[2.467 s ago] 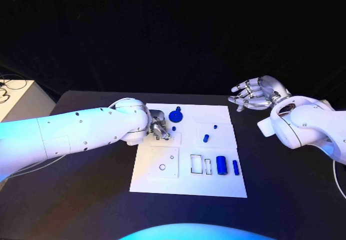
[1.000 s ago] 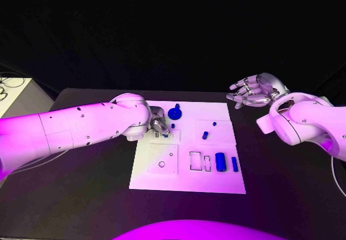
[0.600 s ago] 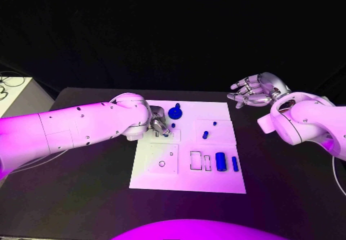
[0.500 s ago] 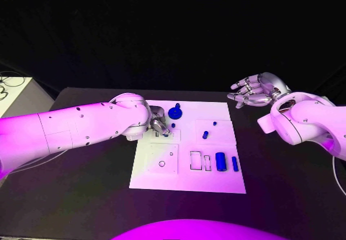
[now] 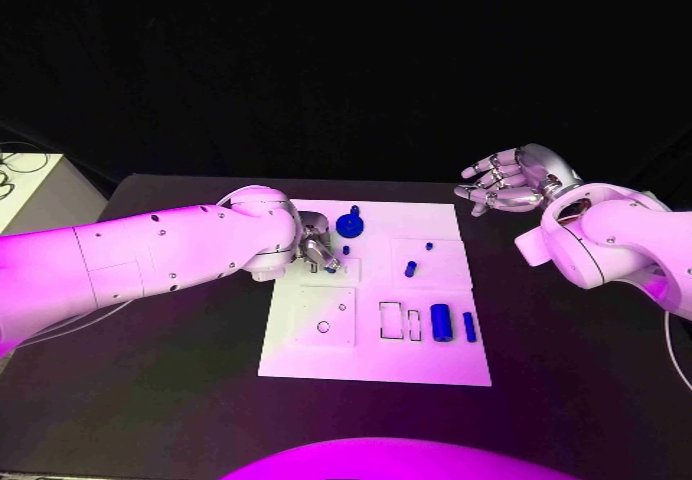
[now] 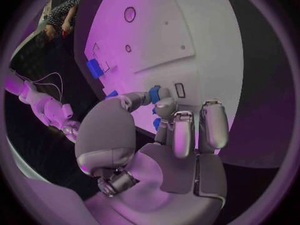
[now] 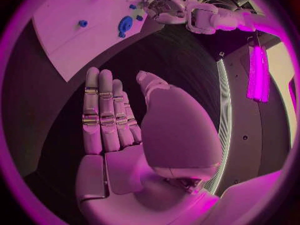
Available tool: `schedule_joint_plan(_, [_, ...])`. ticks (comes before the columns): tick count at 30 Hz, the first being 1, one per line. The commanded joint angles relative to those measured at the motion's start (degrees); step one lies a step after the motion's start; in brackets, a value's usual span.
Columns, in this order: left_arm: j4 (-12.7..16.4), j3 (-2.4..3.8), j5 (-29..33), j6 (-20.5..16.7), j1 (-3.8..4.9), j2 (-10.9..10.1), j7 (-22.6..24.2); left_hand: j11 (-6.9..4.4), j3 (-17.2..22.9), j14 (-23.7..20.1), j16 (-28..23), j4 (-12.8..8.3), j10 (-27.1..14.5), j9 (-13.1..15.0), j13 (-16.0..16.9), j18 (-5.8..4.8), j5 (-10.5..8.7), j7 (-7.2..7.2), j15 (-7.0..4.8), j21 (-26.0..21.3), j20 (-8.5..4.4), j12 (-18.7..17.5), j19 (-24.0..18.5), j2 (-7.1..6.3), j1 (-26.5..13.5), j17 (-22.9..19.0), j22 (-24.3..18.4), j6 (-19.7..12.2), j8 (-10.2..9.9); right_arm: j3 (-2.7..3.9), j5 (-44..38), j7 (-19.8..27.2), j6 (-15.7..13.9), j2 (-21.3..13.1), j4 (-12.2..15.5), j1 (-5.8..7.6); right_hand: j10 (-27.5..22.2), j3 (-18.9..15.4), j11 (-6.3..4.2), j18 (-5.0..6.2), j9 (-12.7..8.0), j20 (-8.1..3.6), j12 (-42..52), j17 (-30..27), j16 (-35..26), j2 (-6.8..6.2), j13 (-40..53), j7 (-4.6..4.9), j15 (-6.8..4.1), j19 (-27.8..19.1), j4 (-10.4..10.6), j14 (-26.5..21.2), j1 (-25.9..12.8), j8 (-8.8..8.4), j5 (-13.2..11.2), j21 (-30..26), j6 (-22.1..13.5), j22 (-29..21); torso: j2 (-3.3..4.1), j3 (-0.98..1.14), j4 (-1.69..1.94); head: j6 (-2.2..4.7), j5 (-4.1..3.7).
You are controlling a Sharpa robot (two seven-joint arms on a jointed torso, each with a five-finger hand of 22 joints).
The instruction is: Assemble the parts on the task board
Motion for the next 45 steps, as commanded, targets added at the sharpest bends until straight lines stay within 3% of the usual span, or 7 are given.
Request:
schedule_joint_plan(1, [0.1,-0.25,0.3,1.2,-0.34,0.1,-0.3,-0.21,7.4,6.0,0.2,-8.0,0.3,-0.3,-0.2,-0.54,-0.40,-2.12,-0.44,0.0,-0.05,-0.4,0.4,-0.51,-1.4,15.1,0.0,2.3,0.0,0.02,-0.1,0.7,0.9,0.0,0.0,-0.01,-0.1,-0.5,0.36,0.26,-0.1,0.42,-0.2,-0.1,-0.2,0.10,0.0,0.13,0.25,-0.1,0.0,-0.3,-0.4,0.33,0.3,-0.3,-0.2,0.0,0.01,0.06,-0.01,-0.04,-0.05])
schedule_joint_plan(22, [-0.7,-0.25,0.5,0.1,-0.33,0.4,-0.3,-0.39,-3.4,6.0,0.2,-1.4,0.0,-0.5,-0.5,-0.54,-0.93,-2.40,-0.61,-0.4,-0.19,-0.5,0.5,-0.26,-3.2,15.1,-0.1,3.2,-0.6,0.02,-0.1,0.7,1.1,-0.1,0.0,0.00,-0.2,-0.8,0.44,0.26,-0.1,0.53,-0.4,-0.1,-0.6,0.21,-0.4,0.18,0.36,-0.2,0.0,-0.5,-0.5,0.42,0.2,-0.6,-0.1,-0.5,-0.05,0.06,0.01,0.00,-0.21])
schedule_joint_plan(28, [-0.8,-0.25,0.5,0.0,-0.34,0.4,-0.2,-0.43,-11.8,6.0,0.2,2.6,-0.1,-0.7,-0.5,-0.53,-1.50,-2.43,-0.66,-0.6,-0.27,-0.5,0.5,-0.43,-1.7,15.1,-0.1,3.4,-1.0,0.02,-0.1,0.7,1.1,-0.2,0.0,0.00,-0.1,-0.9,0.45,0.26,-0.1,0.56,-0.4,-0.1,-0.7,0.27,-0.5,0.19,0.39,-0.2,0.1,-0.6,-0.6,0.45,0.2,-0.7,-0.1,-0.7,-0.08,0.06,0.02,0.02,-0.23])
schedule_joint_plan(30, [-0.8,-0.25,0.5,0.0,-0.34,0.3,-0.2,-0.42,-13.1,6.0,0.2,3.6,-0.2,-0.7,-0.5,-0.54,-2.07,-2.43,-0.66,-0.6,-0.27,-0.5,0.5,-0.49,-1.2,15.1,0.0,3.4,-1.1,0.02,-0.1,0.7,1.1,-0.2,0.0,0.00,-0.1,-1.0,0.46,0.26,-0.1,0.59,-0.4,-0.1,-0.7,0.29,-0.6,0.20,0.40,-0.2,0.1,-0.6,-0.7,0.47,0.1,-0.7,-0.1,-0.8,-0.08,0.06,0.02,0.01,-0.23])
schedule_joint_plan(32, [-0.8,-0.25,0.5,-0.1,-0.34,0.3,-0.2,-0.41,-14.9,6.0,0.2,5.1,-0.2,-0.8,-0.5,-0.53,-4.68,-2.42,-0.63,-0.6,-0.26,-0.5,0.5,-0.58,-0.4,15.1,-0.1,3.5,-1.3,0.02,-0.1,0.7,1.1,-0.2,0.0,0.00,-0.1,-1.1,0.47,0.26,-0.1,0.61,-0.4,-0.1,-0.8,0.30,-0.6,0.20,0.42,-0.2,0.1,-0.6,-0.8,0.48,0.1,-0.8,-0.1,-0.8,-0.05,0.05,0.04,-0.01,-0.24])
schedule_joint_plan(36, [-0.8,-0.25,0.5,-0.2,-0.34,0.3,-0.2,-0.35,-16.4,6.0,0.2,5.6,-0.2,-0.8,-0.5,-0.53,-6.61,-2.35,-0.59,-0.7,-0.24,-0.4,0.5,-0.43,-0.2,15.1,0.0,3.5,-1.5,0.02,-0.1,0.7,1.1,-0.2,0.0,0.00,-0.1,-1.4,0.52,0.25,-0.2,0.74,-0.4,-0.1,-1.2,0.43,-0.9,0.24,0.53,-0.4,0.0,-1.0,-0.8,0.52,0.0,-1.1,-0.1,-1.3,-0.07,0.04,0.04,-0.01,-0.23])
schedule_joint_plan(45, [-0.5,-0.20,0.4,-0.7,-0.35,-0.1,-0.1,-0.32,-17.0,6.0,0.2,5.6,-0.2,-0.9,-0.5,-0.53,-7.46,-2.32,-0.57,-0.7,-0.23,-0.5,0.6,-0.30,-0.3,15.1,0.0,3.6,-1.6,0.02,0.0,0.9,1.1,-0.2,0.0,0.00,-0.2,-2.0,0.67,0.26,-0.3,1.01,-0.4,-0.2,-2.1,0.69,-1.5,0.36,0.78,-0.9,0.0,-1.7,-0.8,0.57,0.1,-1.8,-0.2,-2.3,-0.03,0.00,0.00,0.04,-0.21])
